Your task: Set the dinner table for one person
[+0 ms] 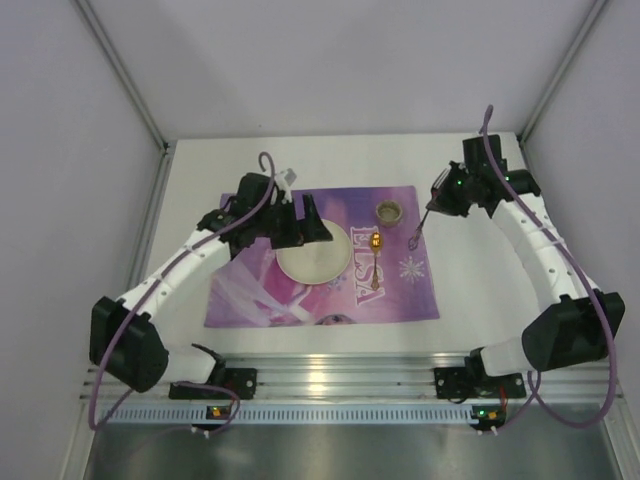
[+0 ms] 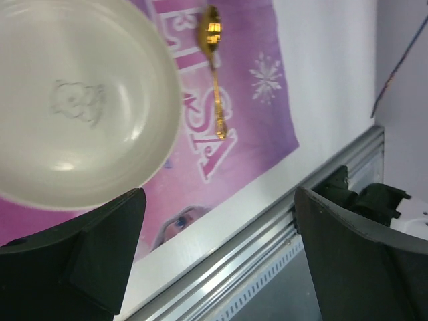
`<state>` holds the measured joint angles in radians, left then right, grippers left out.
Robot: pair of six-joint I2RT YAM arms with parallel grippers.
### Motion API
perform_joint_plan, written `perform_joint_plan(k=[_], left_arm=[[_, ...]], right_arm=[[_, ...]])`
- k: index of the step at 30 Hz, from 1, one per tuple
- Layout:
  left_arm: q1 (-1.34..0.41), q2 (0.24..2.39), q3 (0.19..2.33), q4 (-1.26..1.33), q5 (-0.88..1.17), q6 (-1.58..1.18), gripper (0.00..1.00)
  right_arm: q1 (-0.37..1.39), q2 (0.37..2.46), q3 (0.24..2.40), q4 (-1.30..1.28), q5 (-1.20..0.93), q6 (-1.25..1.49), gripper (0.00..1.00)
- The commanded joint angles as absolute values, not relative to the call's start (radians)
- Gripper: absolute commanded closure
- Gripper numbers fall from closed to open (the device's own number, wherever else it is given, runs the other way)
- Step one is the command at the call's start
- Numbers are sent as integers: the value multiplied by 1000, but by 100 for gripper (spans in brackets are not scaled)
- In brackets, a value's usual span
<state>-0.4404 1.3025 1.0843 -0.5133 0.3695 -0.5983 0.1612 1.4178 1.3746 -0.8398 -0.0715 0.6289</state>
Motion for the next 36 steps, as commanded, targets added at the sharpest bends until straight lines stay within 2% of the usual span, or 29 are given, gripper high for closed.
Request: perform_joint_plan(k=[1,5,14,21,24,25,28,29,35,36], left_arm=[[-564,1405,1184,-319,459,-655,3],[-727,1534,1320,-290,422,-667,3],[-851,1698,1434,-258,410,-699,7],[-867,1738,1468,-242,419,-710,37],[-867,1738,1482,-233,416,-710,58],[-867,1741,1485,-232,417,-712,71],[-867,1733,1486,-230,414,-713,90],[-867,1729,1486,-230,411,-712,100],[-865,1707,1480,-291,376,-677,100],[-864,1700,1474,-346,332,-666,100]], right_arm=[[248,1387,1433,-910,-101,722,100],[296,1381,1450,-919,-104,749,100],[330,1364,1490,-948,-110,769,100],[340,1347,1485,-948,-136,787,100],[357,1348,1479,-946,-138,795,100],[362,1347,1476,-945,-140,802,100],[385,1350,1471,-934,-144,813,100],[399,1353,1471,-931,-143,818,100],[449,1382,1483,-910,-150,824,100],[449,1394,1491,-911,-161,818,88]])
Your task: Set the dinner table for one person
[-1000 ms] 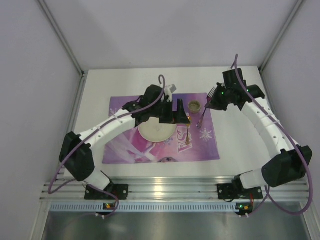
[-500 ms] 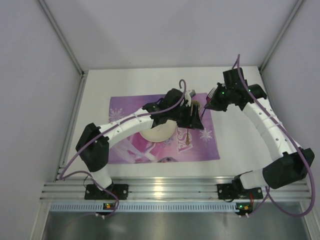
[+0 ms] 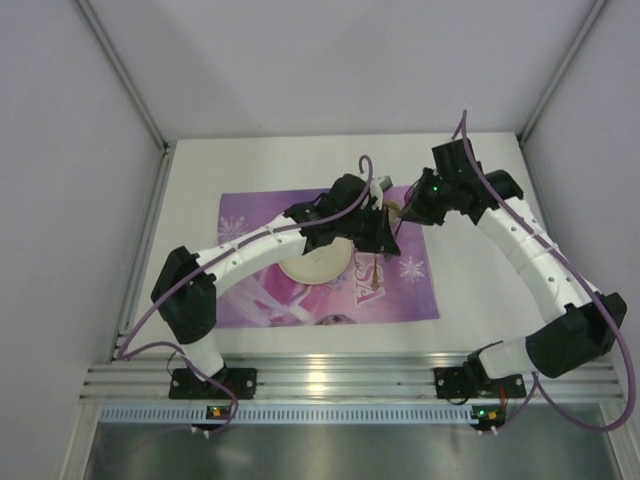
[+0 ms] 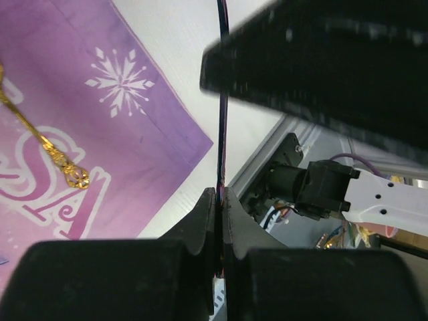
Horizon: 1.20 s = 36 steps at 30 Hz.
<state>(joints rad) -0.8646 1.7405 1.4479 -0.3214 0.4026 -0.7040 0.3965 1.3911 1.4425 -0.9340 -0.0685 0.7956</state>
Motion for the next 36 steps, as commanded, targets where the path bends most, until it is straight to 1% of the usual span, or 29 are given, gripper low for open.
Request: perform_joint_plan(k=[1,2,3,4,6,7,9,10,12,15,16,18,19,21,28,36], left_arm=[[-855,1691,1442,-365,316,-657,100],[-841,1657,1418,-379,318,-641,100],[-822,1638,1387,-390,337,-637,100],[-771,1614,1355,-391,353,-637,100],[-704,1522,1226,-374,386,-647,100],[-630,1490,1147,-359,426,-649,100],[-551,1403,1088,-374,455,-629,100],[-476,1381,1062,-393,468,-617,100],[-398,1350,1010,-432,526,-566,100],[-244,1365,1009,-589,571,-448,100],[-168,1390,1008,-629,575,-421,100],[-88,1413,990,-664,665,-367,100],[-21,1423,977,-660,716,-358,100],[24,1465,954,-661,811,-336,100],[61,1522,916,-650,842,-347,100],[78,1591,890,-699,724,-342,100]], right_arm=[[449,1400,1505,-916,-158,796,74],[449,1407,1541,-928,-150,786,58],[446,1423,1567,-945,-123,772,35],[443,1433,1597,-963,-114,738,19],[431,1468,1687,-1028,-85,707,7],[425,1476,1715,-1046,-77,683,6],[399,1483,1767,-1086,-63,666,4],[388,1480,1775,-1091,-66,654,4],[359,1464,1770,-1094,-84,646,4],[339,1448,1729,-1092,-109,632,4],[337,1444,1715,-1092,-115,629,4],[339,1424,1658,-1075,-136,630,5],[339,1414,1637,-1066,-143,634,6],[339,1393,1582,-1054,-158,637,7],[336,1361,1520,-1045,-164,617,7],[325,1344,1479,-1043,-169,597,7]])
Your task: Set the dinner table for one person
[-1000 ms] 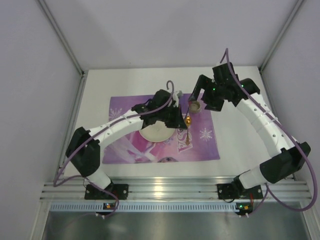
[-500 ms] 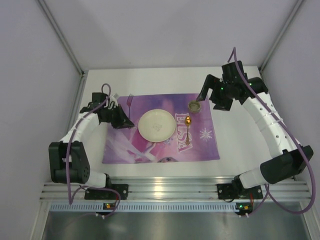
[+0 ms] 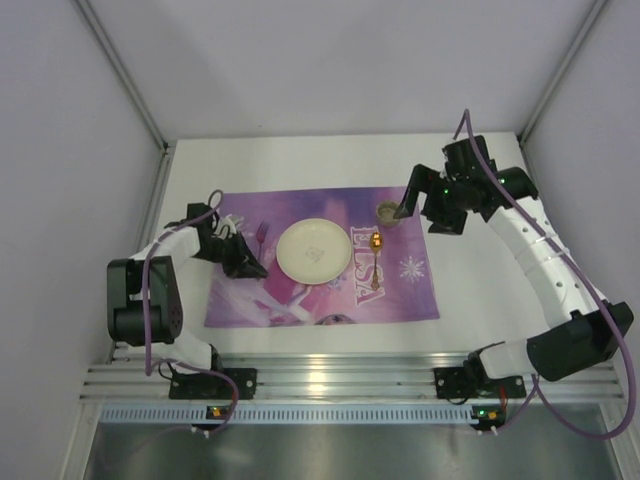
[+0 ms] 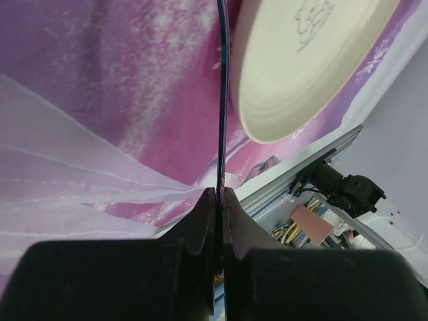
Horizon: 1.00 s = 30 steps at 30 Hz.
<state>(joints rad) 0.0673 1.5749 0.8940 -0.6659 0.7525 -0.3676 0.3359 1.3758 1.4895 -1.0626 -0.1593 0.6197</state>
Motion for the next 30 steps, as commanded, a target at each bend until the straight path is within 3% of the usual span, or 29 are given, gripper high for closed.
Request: perform_joint_plan(k=[1,7,8,12,16,30], left_arm=[[78,1614,894,-710,709,-338,98],[78,1657,893,-746,660,-321,85],[80,1655,893,-747,657,-322,77],[80,1641,894,-765,629,-331,62],[80,1617,923,-816,580,-327,55],[80,1448,1118,-948,298,-331,56]], right_arm=[[324,1341,1474,-1043,-170,594,7],[319,1344,1444,-1032,-181,578,8],[318,1345,1440,-1031,-183,577,8],[319,1350,1439,-1028,-187,569,8],[318,1356,1434,-1026,-184,558,8],[313,1330,1410,-980,-230,512,7]])
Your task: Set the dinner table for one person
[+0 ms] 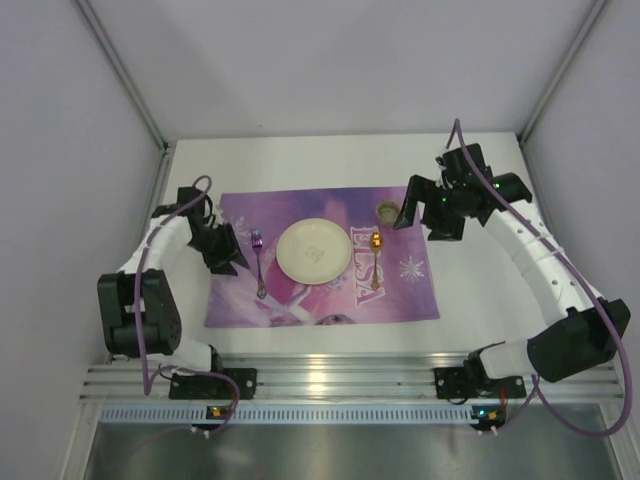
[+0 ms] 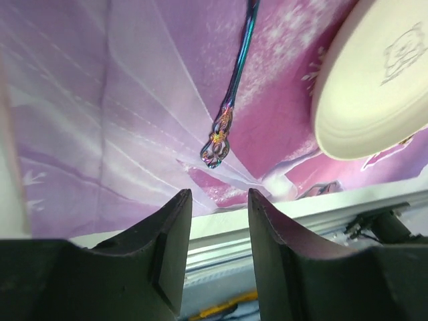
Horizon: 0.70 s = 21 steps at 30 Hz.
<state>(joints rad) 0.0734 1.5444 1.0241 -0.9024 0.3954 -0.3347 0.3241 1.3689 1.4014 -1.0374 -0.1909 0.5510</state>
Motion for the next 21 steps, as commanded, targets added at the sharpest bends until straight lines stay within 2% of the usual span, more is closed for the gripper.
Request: perform_joint_plan(k=[1,6,9,10,12,13,16,21], left_arm=[[80,1424,1135,-948,276,-333,55],[78,1269,1226,-867,228,-359,59],[55,1136,1207,-758,194,-388,57],[42,1097,1195,-677,143,-408,49],[3,990,1126,-585,50,-411,39],[-24,961,1094,-472,-37,-410,27],[-63,863,941,-297,-109,-340,4],[-95,813,720,-20,-138,-147,2]], right_arm=[[313,1319,1407,-968,-248,508,7],[314,1273,1408,-888,-347,476,5],[318,1214,1398,-812,-408,453,3],[322,1168,1385,-789,-417,448,2],[327,1129,1379,-756,-400,433,0],[330,1099,1376,-756,-387,427,0],[330,1019,1339,-750,-321,414,0],[330,884,1250,-686,-273,433,0]])
